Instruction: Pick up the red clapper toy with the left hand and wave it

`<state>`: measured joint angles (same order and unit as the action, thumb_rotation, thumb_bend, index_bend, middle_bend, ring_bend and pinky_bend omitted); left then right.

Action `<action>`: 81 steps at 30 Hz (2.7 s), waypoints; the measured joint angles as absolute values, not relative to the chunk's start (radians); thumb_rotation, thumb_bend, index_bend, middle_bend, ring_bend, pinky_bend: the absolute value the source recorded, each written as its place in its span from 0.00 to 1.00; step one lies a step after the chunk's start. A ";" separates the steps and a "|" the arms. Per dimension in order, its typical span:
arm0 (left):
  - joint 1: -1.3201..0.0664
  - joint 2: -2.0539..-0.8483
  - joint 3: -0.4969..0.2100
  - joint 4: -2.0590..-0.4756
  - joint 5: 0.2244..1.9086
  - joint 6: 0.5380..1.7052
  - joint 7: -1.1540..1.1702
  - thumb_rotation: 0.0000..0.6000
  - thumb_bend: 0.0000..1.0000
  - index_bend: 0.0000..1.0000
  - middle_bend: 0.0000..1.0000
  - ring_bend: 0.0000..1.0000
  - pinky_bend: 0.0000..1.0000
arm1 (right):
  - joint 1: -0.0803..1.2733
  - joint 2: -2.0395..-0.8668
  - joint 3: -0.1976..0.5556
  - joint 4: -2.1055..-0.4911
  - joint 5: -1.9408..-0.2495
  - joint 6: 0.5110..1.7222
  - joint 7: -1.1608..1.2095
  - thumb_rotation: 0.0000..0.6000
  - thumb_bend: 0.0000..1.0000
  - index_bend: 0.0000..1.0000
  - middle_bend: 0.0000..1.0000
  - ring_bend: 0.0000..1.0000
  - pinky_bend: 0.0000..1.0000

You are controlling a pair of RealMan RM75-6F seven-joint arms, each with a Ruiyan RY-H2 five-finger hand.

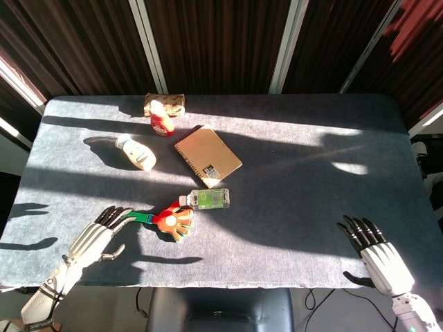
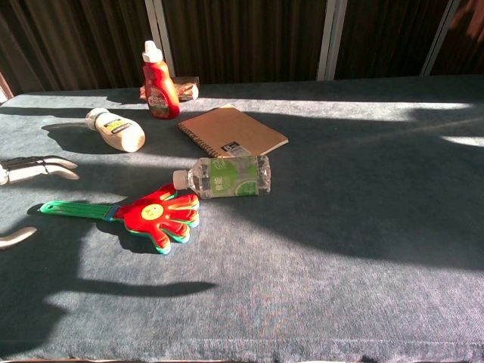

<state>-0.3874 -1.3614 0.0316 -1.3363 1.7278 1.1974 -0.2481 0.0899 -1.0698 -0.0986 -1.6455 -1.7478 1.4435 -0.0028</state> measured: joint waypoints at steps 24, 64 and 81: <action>-0.577 -1.569 -0.026 -1.101 1.561 0.963 -0.312 1.00 0.39 0.34 0.04 0.00 0.00 | 0.092 -1.055 -0.096 -1.656 -1.737 1.447 0.013 1.00 0.08 0.00 0.00 0.00 0.00; -0.581 -1.627 -0.008 -1.045 1.519 1.015 -0.326 1.00 0.58 0.79 0.36 0.10 0.02 | 0.087 -1.048 -0.097 -1.653 -1.747 1.460 0.027 1.00 0.08 0.00 0.00 0.00 0.00; -0.556 -1.629 0.009 -1.018 1.586 1.148 -0.605 1.00 0.68 0.80 0.71 0.40 0.57 | 0.086 -1.047 -0.098 -1.654 -1.750 1.462 0.027 1.00 0.08 0.00 0.00 0.00 0.00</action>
